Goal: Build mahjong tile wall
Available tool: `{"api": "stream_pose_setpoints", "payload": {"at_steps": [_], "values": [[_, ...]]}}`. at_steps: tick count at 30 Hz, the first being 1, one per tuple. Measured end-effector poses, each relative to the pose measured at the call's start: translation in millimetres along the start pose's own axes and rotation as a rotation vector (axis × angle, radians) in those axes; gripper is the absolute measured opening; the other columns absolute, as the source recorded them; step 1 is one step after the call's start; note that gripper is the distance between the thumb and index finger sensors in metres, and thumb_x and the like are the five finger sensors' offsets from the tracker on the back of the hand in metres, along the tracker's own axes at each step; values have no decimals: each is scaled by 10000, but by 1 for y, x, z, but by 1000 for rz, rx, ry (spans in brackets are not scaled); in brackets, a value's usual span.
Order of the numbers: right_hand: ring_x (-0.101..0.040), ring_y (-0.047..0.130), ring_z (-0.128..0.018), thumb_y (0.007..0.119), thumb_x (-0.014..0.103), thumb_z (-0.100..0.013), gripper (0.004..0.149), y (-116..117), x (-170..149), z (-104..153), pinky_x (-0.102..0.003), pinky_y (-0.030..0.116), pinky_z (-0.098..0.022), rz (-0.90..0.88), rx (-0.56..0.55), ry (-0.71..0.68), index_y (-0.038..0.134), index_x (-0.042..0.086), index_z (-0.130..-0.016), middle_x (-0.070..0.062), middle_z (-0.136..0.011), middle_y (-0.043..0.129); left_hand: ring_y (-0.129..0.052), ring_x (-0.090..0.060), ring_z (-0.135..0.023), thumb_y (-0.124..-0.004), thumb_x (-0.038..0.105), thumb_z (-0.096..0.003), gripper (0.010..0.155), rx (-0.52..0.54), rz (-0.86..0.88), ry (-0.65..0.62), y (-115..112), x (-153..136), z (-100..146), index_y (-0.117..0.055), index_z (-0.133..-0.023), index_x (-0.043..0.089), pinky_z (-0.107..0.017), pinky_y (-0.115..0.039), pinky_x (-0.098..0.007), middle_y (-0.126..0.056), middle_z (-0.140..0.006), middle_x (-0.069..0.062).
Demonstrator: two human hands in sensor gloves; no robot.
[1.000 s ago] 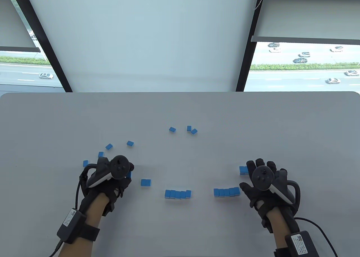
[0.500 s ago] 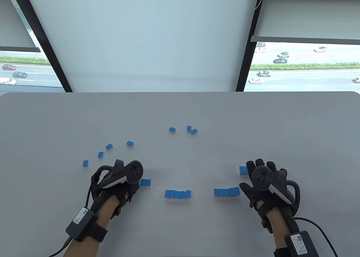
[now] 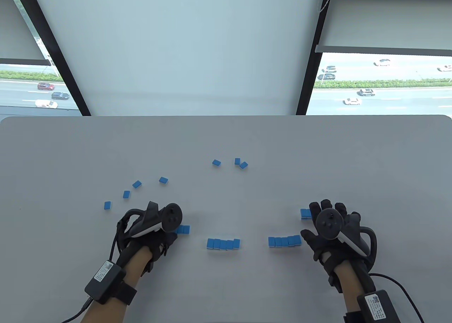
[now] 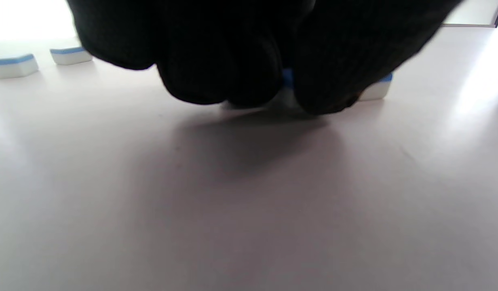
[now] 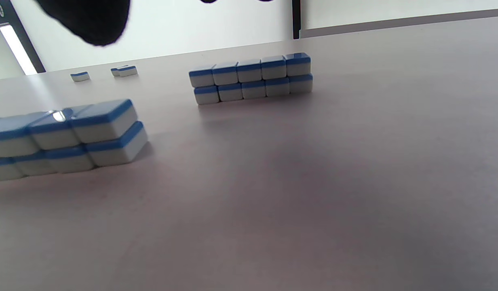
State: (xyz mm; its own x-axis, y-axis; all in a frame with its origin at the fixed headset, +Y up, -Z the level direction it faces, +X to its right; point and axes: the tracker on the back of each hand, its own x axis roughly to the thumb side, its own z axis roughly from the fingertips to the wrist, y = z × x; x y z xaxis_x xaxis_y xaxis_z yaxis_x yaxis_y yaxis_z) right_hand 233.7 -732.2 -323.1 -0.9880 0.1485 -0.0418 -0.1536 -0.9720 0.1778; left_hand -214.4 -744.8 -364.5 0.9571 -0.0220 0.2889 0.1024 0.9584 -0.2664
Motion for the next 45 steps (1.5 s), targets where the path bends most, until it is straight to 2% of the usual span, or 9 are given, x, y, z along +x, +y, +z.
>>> {"api": "stream_pose_setpoints", "payload": {"at_steps": [4,10,16,19,26,30,32,40,45], "values": [[-404,161,-1037,668,643,-455,802,0,0,0,-656,139,-667,-3,-4,-2,265,351,-1085,1,-1163,184,-903,-256,-745,-903,453,-410,648,1,28,10,9,-7,4,-711,-996,252,-612,-749,-540,-848,-913,18],[-404,162,-1037,668,643,-455,803,-1,-2,0,-657,139,-666,-11,-11,-2,265,350,-1085,-2,-1163,184,-897,-280,-777,-893,473,-410,637,159,82,72,50,-37,12,-733,-992,272,-619,-742,-551,-834,-959,-2],[-405,161,-1037,668,643,-455,803,-1,-2,0,-656,139,-667,-8,-11,0,265,350,-1085,0,-1163,185,-913,-290,-763,-872,501,-410,627,275,56,262,81,-81,-4,-771,-977,254,-608,-750,-553,-861,-945,-7],[-404,162,-1037,668,642,-456,802,-1,-3,0,-657,139,-666,-6,-11,2,266,351,-1085,0,-1163,184,-905,-292,-775,-874,503,-408,639,194,53,349,75,-104,-24,-759,-985,254,-612,-746,-554,-849,-958,-6],[-405,163,-1036,669,641,-455,802,-2,-3,0,-657,140,-666,-2,-11,7,267,349,-1085,-3,-1163,186,-819,-315,-867,-888,496,-399,697,72,84,457,34,-138,-62,-655,-1032,320,-657,-680,-577,-766,-1026,28],[-405,166,-1036,670,641,-455,803,-2,-4,0,-657,140,-665,-1,-9,11,267,349,-1085,-1,-1163,187,-766,-311,-901,-898,442,-411,687,-2,133,412,17,-141,-74,-601,-1031,414,-691,-629,-578,-708,-1043,59],[-405,165,-1036,669,641,-455,802,-2,-5,0,-657,139,-666,-3,-9,14,267,349,-1085,0,-1163,187,-797,-296,-872,-908,411,-406,676,57,115,398,18,-140,-76,-623,-1018,420,-680,-648,-568,-757,-1005,74],[-405,162,-1037,668,644,-455,802,-2,-5,0,-657,137,-665,1,-7,12,267,351,-1085,0,-1164,186,-860,-228,-801,-905,398,-403,566,59,-14,360,22,-129,-82,-733,-941,445,-668,-689,-533,-857,-885,140],[-405,164,-1036,669,643,-455,803,-2,-5,0,-657,137,-665,-3,-9,14,269,349,-1085,0,-1163,187,-859,-259,-794,-903,397,-404,558,38,-52,377,23,-122,-83,-745,-936,344,-661,-681,-555,-877,-861,78]]}}
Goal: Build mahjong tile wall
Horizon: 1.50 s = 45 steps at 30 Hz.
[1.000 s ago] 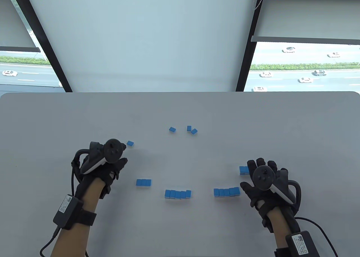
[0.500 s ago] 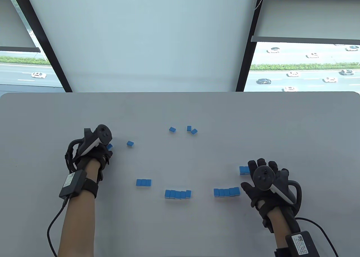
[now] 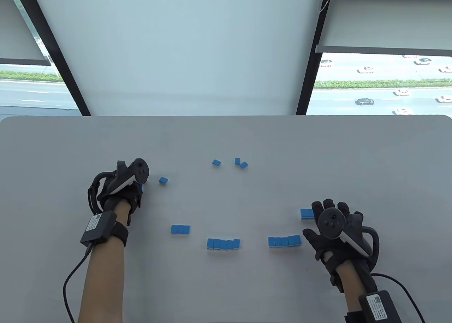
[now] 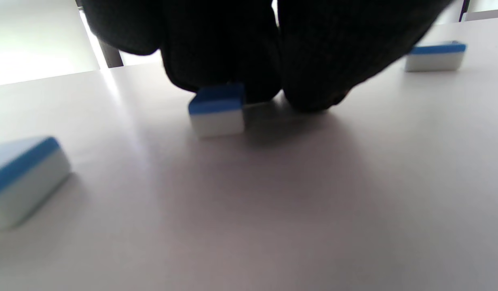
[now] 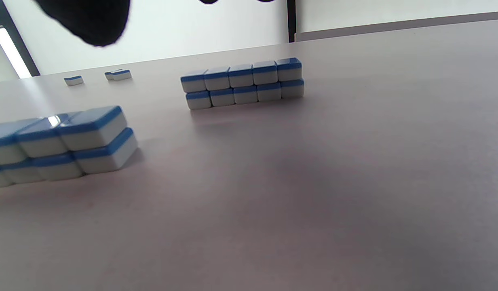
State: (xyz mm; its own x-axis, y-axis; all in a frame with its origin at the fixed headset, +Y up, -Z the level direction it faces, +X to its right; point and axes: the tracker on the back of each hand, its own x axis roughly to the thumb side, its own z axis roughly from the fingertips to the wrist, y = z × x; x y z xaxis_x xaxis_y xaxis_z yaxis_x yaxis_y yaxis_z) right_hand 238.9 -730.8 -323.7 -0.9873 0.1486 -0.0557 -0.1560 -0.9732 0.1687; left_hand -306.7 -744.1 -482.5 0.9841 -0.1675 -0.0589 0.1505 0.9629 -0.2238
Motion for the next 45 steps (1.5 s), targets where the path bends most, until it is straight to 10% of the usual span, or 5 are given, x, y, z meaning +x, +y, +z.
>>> {"api": "stream_pose_setpoints", "payload": {"at_steps": [24,32,45], "values": [[-403,157,-1037,667,644,-456,802,0,2,1,-656,137,-666,-14,-6,-19,264,352,-1085,2,-1164,182,-926,-250,-703,-903,417,-399,597,291,193,-167,72,1,119,-746,-950,250,-599,-760,-546,-899,-830,26],[-403,157,-1037,667,644,-456,802,1,3,1,-657,136,-666,-11,-3,-20,263,353,-1085,2,-1164,182,-935,-245,-707,-915,411,-401,598,293,275,-245,50,14,150,-747,-952,256,-601,-767,-541,-912,-823,42],[-404,159,-1037,667,643,-456,802,1,3,1,-657,138,-665,-8,1,-11,265,351,-1085,0,-1163,185,-929,-253,-721,-915,394,-409,586,6,199,-299,-14,49,128,-748,-953,257,-604,-763,-544,-905,-833,41]]}}
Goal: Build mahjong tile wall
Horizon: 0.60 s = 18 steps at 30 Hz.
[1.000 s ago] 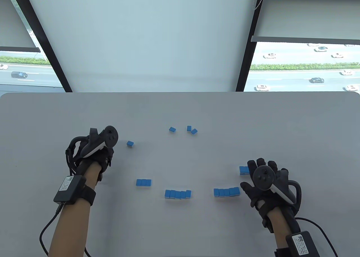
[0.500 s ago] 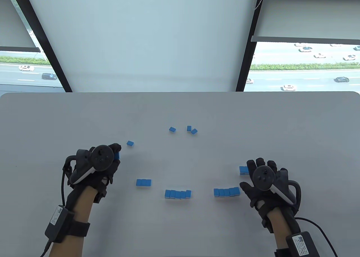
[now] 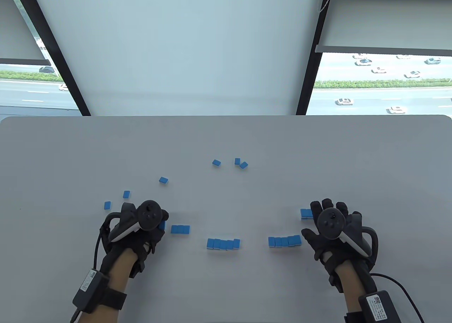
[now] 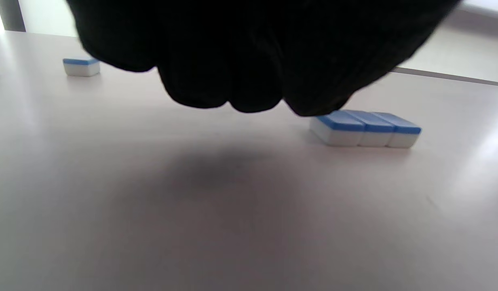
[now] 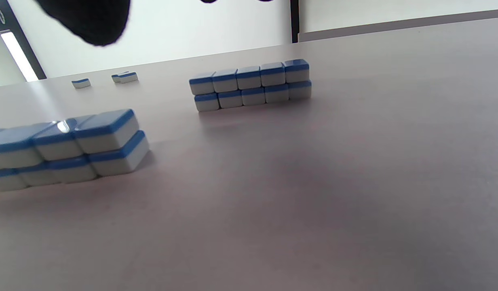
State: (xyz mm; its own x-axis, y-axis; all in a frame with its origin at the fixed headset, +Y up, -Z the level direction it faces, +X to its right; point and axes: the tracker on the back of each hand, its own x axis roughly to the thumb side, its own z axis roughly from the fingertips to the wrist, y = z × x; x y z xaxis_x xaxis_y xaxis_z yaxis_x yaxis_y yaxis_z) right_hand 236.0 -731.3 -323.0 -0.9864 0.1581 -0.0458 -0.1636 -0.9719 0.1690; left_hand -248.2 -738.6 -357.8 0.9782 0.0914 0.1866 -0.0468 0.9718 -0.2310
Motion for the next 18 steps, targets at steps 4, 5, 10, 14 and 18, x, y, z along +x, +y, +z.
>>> {"api": "stream_pose_setpoints", "payload": {"at_steps": [4,5,10,14,18], "values": [[-405,158,-1036,667,644,-455,803,0,1,0,-657,138,-665,6,3,0,264,351,-1085,1,-1164,184,-924,-257,-725,-911,392,-414,581,-23,-30,1,-5,5,-5,-751,-955,252,-607,-759,-545,-902,-838,36],[-404,158,-1036,667,643,-457,801,0,1,0,-657,138,-665,6,2,-1,264,351,-1085,1,-1164,183,-922,-257,-728,-909,393,-415,580,-26,-39,-5,-7,6,-6,-751,-955,255,-605,-761,-545,-901,-840,38],[-404,160,-1036,667,643,-456,802,0,1,0,-657,138,-665,6,3,0,265,351,-1085,1,-1163,184,-917,-251,-727,-907,397,-416,576,-24,-70,-6,-10,10,-7,-758,-955,261,-608,-754,-544,-897,-836,36],[-404,158,-1036,667,643,-456,802,0,1,0,-656,138,-666,6,3,-1,264,350,-1085,0,-1163,183,-916,-247,-720,-902,402,-418,569,-17,-85,-9,-10,11,-8,-766,-955,274,-607,-754,-540,-897,-830,40],[-404,158,-1036,667,643,-456,802,0,1,0,-657,137,-665,7,4,-1,264,351,-1085,1,-1164,183,-917,-248,-719,-904,401,-417,568,-13,-85,-11,-10,11,-7,-770,-955,278,-606,-755,-541,-899,-830,40]]}}
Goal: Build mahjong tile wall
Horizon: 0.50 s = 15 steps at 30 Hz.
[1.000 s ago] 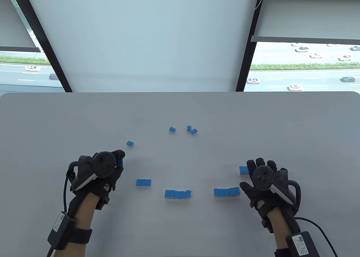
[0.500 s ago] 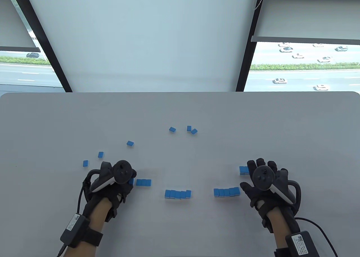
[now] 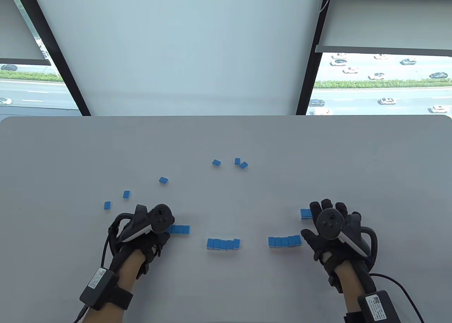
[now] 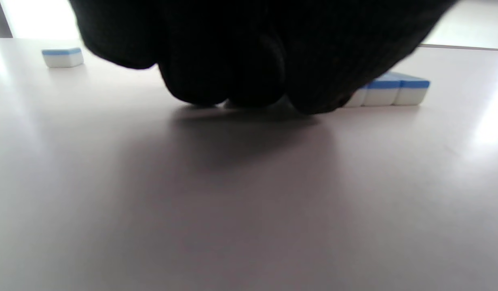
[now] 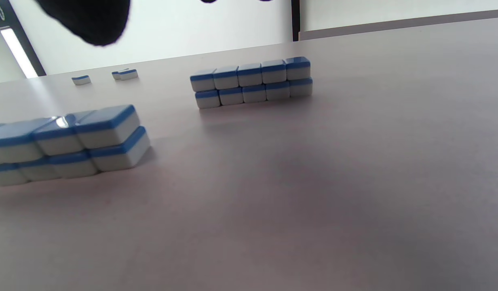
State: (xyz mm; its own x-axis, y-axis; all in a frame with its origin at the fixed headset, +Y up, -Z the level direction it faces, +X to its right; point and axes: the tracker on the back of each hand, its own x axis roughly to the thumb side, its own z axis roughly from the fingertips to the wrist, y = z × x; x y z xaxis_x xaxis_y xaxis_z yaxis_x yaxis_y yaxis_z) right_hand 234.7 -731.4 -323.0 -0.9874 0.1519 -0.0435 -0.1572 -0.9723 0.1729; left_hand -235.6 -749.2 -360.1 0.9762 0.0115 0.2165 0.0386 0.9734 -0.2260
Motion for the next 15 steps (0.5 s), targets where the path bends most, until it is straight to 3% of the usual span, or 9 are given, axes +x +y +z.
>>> {"api": "stream_pose_setpoints", "payload": {"at_steps": [15], "values": [[-404,156,-1037,668,644,-456,803,0,1,0,-656,136,-667,0,-1,-5,262,352,-1085,2,-1164,181,-910,-254,-763,-906,425,-412,637,-1,4,6,6,-4,6,-710,-1001,285,-623,-748,-542,-878,-891,38]]}}
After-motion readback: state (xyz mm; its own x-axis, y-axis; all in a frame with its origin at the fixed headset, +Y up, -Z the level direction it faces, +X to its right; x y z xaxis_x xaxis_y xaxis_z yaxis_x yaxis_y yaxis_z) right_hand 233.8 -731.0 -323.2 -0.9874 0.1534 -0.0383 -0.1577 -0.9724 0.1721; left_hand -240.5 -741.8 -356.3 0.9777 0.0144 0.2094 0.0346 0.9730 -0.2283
